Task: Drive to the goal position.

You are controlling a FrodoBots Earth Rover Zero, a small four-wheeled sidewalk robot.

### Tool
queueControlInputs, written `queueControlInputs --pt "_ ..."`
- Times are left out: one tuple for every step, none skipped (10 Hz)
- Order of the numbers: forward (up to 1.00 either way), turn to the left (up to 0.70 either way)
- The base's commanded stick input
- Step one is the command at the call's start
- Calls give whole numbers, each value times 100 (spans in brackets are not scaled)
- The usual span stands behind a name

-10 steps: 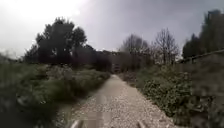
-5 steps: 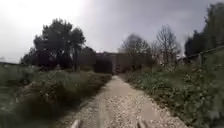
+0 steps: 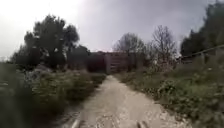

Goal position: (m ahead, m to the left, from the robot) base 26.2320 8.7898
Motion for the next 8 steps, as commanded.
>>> queueControlInputs --pt "100 0" --pt "100 0" --pt "100 0" --pt "100 -10" --pt "100 -27" --pt "100 -28" --pt "100 -13" --pt "100 -1"
